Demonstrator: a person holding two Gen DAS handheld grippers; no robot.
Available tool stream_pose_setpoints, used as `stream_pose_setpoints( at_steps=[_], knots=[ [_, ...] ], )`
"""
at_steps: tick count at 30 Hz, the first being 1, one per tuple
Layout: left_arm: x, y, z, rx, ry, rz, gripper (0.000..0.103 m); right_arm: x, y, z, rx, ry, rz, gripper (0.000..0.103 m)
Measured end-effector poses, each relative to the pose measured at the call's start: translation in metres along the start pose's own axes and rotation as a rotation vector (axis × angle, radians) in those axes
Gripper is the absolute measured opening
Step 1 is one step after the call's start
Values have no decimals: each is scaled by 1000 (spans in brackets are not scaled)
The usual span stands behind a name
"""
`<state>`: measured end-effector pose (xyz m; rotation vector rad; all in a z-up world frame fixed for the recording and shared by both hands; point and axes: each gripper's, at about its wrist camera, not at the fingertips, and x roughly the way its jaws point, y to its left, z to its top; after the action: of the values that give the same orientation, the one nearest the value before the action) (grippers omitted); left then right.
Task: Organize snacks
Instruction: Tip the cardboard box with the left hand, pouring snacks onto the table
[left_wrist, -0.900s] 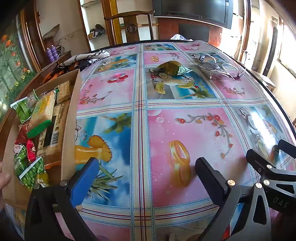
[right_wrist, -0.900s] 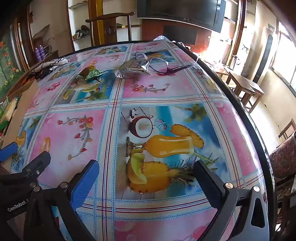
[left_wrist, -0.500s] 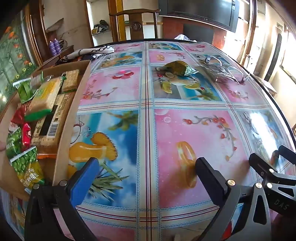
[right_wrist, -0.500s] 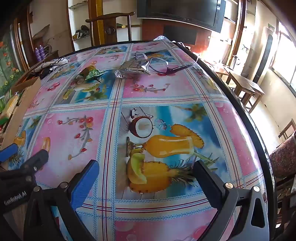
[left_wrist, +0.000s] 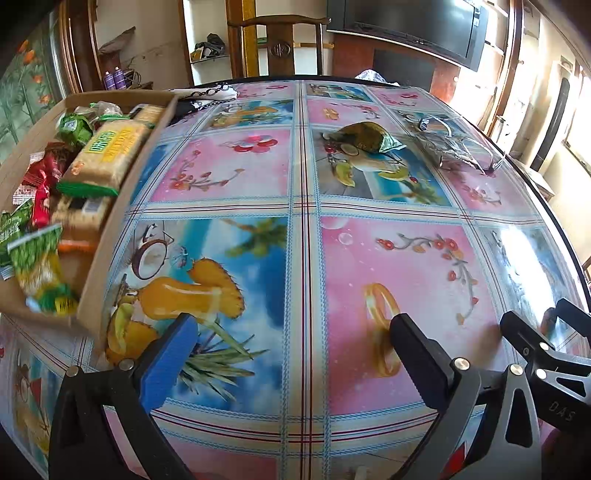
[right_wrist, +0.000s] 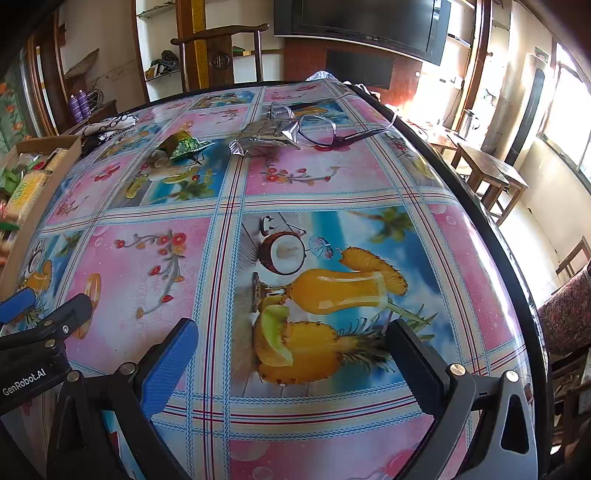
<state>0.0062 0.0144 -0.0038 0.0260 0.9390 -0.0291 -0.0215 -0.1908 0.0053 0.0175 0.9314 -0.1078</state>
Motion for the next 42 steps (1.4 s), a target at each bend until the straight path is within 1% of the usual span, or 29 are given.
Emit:
stream_pose_setpoints(
  at_steps=[30, 42],
  knots=[
    [0, 1, 0, -1, 1, -3, 103, 1, 0, 0, 0, 0, 0, 102],
    [-5, -12, -1, -1, 0, -4, 103, 2, 0, 0, 0, 0, 0, 102]
  ],
)
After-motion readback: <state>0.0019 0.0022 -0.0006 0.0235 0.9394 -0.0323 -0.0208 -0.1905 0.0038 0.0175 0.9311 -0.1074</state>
